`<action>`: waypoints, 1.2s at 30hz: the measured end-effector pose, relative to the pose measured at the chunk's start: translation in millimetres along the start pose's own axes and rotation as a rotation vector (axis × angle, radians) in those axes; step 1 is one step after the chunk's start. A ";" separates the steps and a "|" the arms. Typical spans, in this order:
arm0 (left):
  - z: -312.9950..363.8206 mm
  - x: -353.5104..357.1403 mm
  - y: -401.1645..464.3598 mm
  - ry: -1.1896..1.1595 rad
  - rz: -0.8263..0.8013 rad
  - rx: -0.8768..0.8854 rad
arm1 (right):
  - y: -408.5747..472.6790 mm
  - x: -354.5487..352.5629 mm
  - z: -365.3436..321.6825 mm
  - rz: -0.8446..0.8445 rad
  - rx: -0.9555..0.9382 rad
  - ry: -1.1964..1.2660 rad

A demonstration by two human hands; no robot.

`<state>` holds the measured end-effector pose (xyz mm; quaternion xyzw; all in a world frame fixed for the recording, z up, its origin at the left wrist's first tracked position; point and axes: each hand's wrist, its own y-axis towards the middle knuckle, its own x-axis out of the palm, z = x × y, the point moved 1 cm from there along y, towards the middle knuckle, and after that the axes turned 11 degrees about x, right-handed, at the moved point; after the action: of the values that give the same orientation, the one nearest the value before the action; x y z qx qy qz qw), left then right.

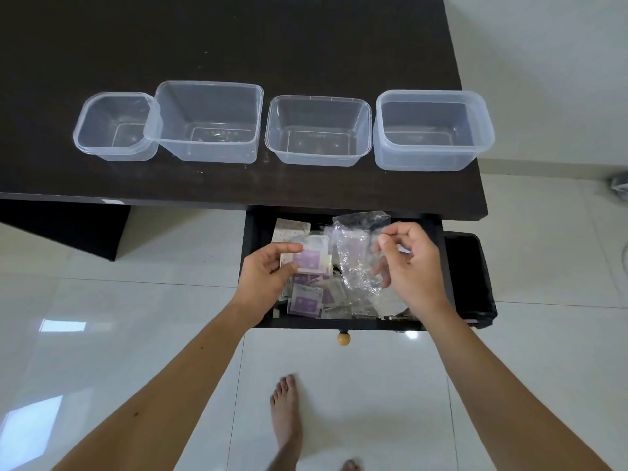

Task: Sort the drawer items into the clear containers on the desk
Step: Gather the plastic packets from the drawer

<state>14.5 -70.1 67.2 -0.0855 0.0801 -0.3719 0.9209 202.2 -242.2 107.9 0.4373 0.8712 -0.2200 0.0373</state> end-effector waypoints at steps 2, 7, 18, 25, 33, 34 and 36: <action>0.7 2.3 0.6 -0.073 -0.030 -0.011 | 1.1 12.1 3.8 -0.058 0.027 -0.031; 3.9 6.8 2.4 -0.104 -0.048 -0.004 | 6.8 39.6 11.8 -0.111 0.056 -0.093; 4.5 -7.2 14.6 0.181 -0.076 0.197 | 25.9 28.3 40.3 -0.290 -0.025 -0.617; -1.3 -3.5 12.1 0.233 -0.005 0.226 | 19.0 21.4 33.3 -0.289 0.058 -0.627; -4.9 -3.2 13.6 0.279 0.012 0.190 | 21.0 -18.9 9.3 -0.149 0.040 -0.352; -6.5 -2.9 14.7 0.288 0.003 0.174 | 21.8 -19.1 7.6 -0.158 0.046 -0.313; -9.7 -2.8 15.9 0.293 -0.008 0.129 | 20.6 -14.6 3.2 -0.189 0.059 -0.236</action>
<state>21.1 -57.8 54.5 0.0286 0.1891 -0.3884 0.9014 226.8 -243.6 101.6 0.3255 0.8911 -0.2980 0.1056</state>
